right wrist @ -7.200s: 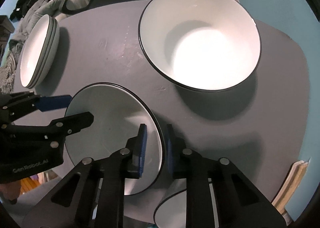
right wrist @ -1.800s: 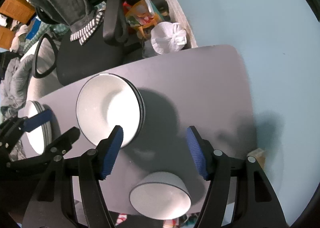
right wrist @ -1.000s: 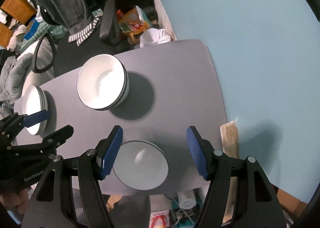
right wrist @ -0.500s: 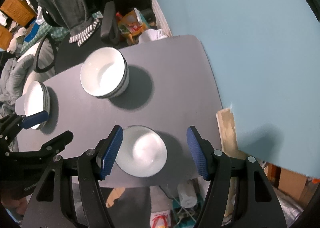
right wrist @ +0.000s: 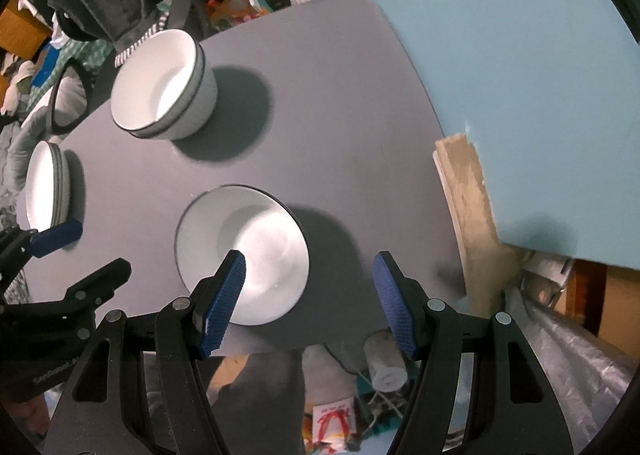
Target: Organize plates and bowls
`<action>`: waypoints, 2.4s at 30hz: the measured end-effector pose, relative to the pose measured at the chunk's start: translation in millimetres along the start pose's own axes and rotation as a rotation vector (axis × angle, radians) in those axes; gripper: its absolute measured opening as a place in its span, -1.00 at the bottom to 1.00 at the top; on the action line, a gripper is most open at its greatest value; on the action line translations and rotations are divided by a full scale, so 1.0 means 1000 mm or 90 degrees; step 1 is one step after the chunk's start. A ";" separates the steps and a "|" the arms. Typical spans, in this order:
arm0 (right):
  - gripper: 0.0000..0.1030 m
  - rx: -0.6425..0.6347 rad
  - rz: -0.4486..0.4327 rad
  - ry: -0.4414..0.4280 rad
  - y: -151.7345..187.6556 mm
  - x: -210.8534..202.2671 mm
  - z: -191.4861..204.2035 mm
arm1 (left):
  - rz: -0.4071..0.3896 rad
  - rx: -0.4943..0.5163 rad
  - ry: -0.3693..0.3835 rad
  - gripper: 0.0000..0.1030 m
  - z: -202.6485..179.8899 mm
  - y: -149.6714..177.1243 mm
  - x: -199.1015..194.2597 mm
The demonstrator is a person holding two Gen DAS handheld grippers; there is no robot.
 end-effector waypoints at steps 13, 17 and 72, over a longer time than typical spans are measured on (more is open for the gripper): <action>0.27 -0.008 0.006 -0.009 0.011 0.035 -0.006 | 0.022 -0.018 0.018 0.32 -0.009 -0.001 0.037; 0.27 -0.006 0.011 -0.011 0.014 0.046 -0.007 | 0.034 -0.025 0.026 0.32 -0.012 0.000 0.048; -0.87 0.003 0.081 -0.033 0.006 0.080 0.016 | 0.079 -0.082 0.078 -0.87 -0.038 -0.006 0.078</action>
Point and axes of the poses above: each gripper's, at about its wrist camera, not at the fingertips, and x roughly the way its jaws point, z to its left, y to its underside, the point moved 1 cm from there along x, roughly the way its jaws point, and after that the axes turned 4 degrees about -z, right-handed, at the moved point
